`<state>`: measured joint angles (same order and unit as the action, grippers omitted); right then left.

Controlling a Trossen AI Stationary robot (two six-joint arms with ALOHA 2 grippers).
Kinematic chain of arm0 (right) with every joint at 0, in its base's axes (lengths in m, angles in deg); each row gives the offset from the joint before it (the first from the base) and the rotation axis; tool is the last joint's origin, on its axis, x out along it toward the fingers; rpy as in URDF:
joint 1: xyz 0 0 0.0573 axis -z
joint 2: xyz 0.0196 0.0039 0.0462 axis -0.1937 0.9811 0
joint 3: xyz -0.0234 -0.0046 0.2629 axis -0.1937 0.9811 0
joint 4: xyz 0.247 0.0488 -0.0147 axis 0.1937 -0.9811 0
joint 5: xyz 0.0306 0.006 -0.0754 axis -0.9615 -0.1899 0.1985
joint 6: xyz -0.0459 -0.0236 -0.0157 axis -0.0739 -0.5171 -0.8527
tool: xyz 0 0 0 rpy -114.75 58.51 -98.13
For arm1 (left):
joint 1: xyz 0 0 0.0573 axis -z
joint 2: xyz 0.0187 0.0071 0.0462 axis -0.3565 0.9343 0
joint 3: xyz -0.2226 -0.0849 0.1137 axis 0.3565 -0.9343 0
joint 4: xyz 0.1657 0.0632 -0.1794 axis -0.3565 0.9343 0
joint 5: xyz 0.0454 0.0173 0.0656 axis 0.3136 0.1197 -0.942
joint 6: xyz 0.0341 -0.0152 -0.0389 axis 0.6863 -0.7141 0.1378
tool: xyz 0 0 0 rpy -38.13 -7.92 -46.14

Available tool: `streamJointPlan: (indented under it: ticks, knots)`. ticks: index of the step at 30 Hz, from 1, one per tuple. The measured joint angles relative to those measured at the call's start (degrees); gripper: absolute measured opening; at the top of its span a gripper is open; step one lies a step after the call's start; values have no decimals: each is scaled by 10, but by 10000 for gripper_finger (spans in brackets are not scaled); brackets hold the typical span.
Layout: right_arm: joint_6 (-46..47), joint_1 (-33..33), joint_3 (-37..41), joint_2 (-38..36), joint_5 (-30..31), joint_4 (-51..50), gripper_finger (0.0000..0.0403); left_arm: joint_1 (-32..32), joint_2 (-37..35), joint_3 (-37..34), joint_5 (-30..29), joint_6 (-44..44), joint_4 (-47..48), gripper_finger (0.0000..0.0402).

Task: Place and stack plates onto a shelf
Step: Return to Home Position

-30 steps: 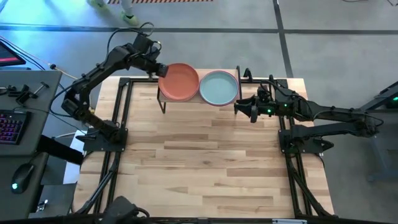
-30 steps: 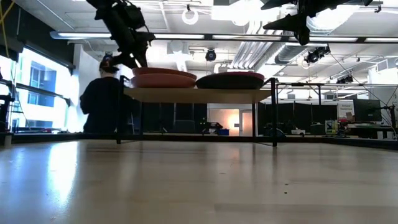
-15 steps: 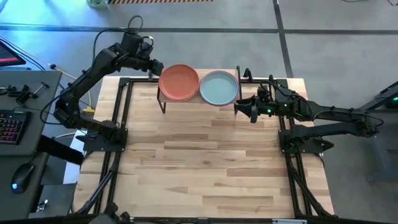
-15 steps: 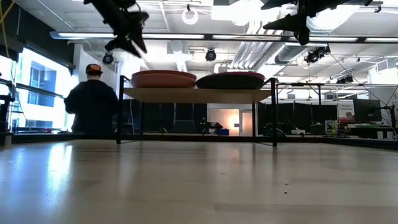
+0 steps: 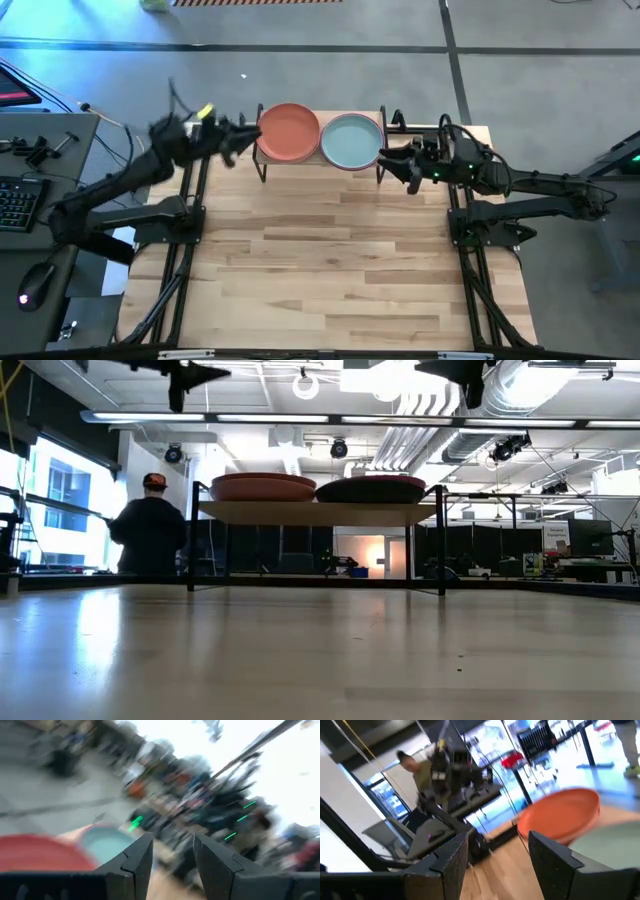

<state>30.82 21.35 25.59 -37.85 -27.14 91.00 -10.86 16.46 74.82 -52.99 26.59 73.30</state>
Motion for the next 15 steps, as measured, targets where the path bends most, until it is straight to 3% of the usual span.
streamJointPlan:
  ticks: [2, 5, 8, 12, 15]
  knots:
    - [-12, 0, 0, 0, 0, 15, 187, 36, -41, -65, -15, -30, -98, 131]
    - [-18, 0, 0, 0, 0, 26, 178, 94, -86, -128, -62, -47, -152, 121]
    - [-19, 0, 0, 0, 0, 25, 165, 168, -104, -150, -120, -37, -144, 85]
    - [-19, 0, 0, 0, 0, 25, 141, 260, -105, -150, -168, 41, -139, 14]
    - [-18, 0, 0, 0, 0, 25, 124, 297, -107, -150, -205, 80, -96, 8]
